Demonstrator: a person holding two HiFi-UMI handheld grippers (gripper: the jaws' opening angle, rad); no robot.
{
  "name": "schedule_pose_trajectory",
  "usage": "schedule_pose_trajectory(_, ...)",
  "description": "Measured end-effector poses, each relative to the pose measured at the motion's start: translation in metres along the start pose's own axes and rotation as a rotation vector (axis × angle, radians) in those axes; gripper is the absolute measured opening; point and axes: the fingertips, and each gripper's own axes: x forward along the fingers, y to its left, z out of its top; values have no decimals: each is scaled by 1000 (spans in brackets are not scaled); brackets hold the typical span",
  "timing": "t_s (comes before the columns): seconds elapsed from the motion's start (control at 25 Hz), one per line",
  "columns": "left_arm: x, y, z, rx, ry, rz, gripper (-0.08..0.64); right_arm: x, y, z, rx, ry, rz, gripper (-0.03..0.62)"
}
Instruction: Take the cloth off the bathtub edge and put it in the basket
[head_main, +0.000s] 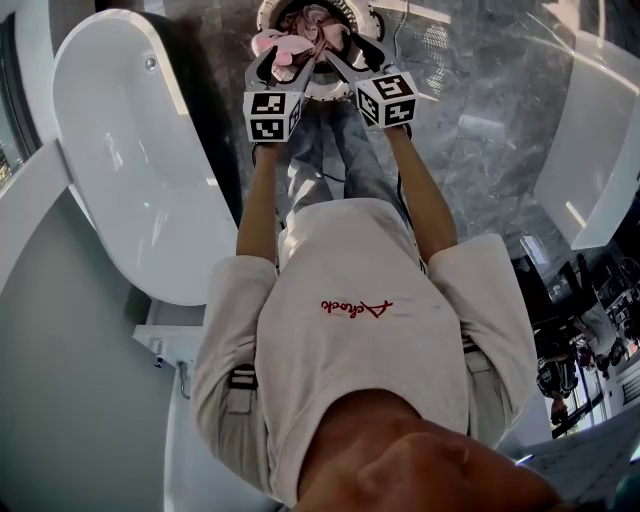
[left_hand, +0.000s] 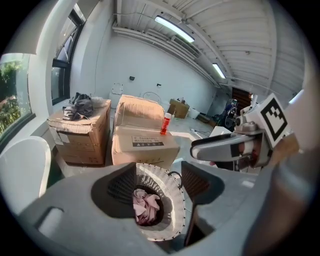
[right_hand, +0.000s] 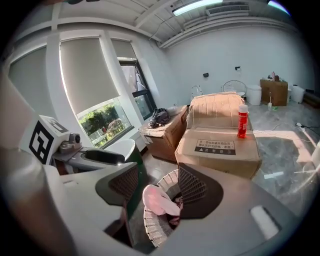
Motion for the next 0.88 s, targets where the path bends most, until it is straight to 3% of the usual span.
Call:
schedule_pose_trajectory(0.16,-9,0,11,6,-30,14,213,-7,-3,7,-6,-14,-32,181)
schedule_pose_trajectory(0.4,-10,-5,22,20,-49,18,11,-9,-7,9,-16,-3,-71,6)
schedule_pose_trajectory(0.88,-25,-19,57,45,-110,7,0,-25,4,42,-51,-71,-61,6)
